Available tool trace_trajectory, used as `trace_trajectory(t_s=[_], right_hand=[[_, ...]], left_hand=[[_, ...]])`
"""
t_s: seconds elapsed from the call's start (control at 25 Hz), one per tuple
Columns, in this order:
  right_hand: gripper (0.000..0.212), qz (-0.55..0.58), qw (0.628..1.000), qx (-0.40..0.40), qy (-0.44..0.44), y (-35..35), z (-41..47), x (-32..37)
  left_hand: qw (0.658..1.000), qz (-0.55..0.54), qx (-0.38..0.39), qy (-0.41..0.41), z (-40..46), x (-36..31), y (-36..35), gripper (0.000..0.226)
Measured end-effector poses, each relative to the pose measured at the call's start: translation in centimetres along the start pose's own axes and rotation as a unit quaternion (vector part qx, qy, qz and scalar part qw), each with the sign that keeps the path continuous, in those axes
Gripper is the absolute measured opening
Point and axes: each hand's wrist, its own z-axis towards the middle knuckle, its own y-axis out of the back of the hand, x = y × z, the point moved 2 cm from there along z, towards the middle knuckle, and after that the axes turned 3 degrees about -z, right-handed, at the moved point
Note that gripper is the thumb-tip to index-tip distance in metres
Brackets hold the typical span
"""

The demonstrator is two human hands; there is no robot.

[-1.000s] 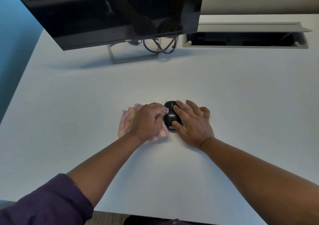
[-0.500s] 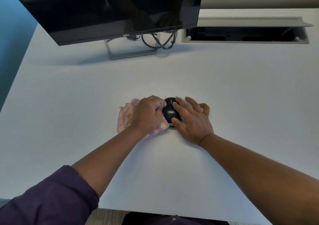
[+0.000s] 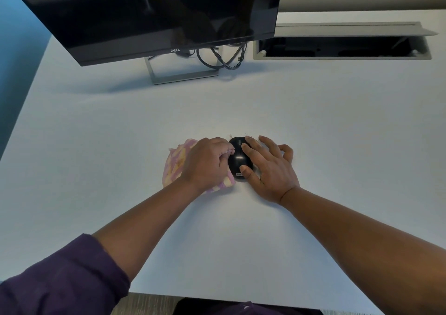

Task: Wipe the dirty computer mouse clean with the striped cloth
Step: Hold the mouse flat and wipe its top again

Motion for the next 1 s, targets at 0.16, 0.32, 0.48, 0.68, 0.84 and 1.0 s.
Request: trace_trajectory(t_s=[0.16, 0.32, 0.48, 0.68, 0.84, 1.0], right_hand=[[0.054, 0.002, 1.0, -0.001, -0.003, 0.0, 0.0, 0.0], [0.055, -0.003, 1.0, 0.002, -0.002, 0.1, 0.1, 0.0], [0.055, -0.002, 1.0, 0.004, -0.002, 0.0, 0.0, -0.1], [0.055, -0.003, 1.0, 0.005, -0.001, 0.1, 0.0, 0.0], [0.057, -0.002, 1.0, 0.008, -0.003, 0.1, 0.0, 0.1], [0.058, -0.003, 1.0, 0.009, -0.004, 0.1, 0.0, 0.0]], left_hand=[[1.0, 0.012, -0.005, 0.022, 0.6, -0.4, 0.0, 0.019], [1.0, 0.02, 0.008, 0.018, 0.6, -0.4, 0.1, 0.019], [0.998, 0.023, 0.008, 0.052, 1.2, -0.5, -0.1, 0.018], [0.998, 0.025, 0.011, 0.057, 1.1, -0.5, 0.0, 0.019], [0.998, 0.025, 0.014, 0.061, 0.7, -0.9, 0.1, 0.018], [0.998, 0.023, 0.039, 0.041, -1.1, -1.8, 0.7, 0.017]])
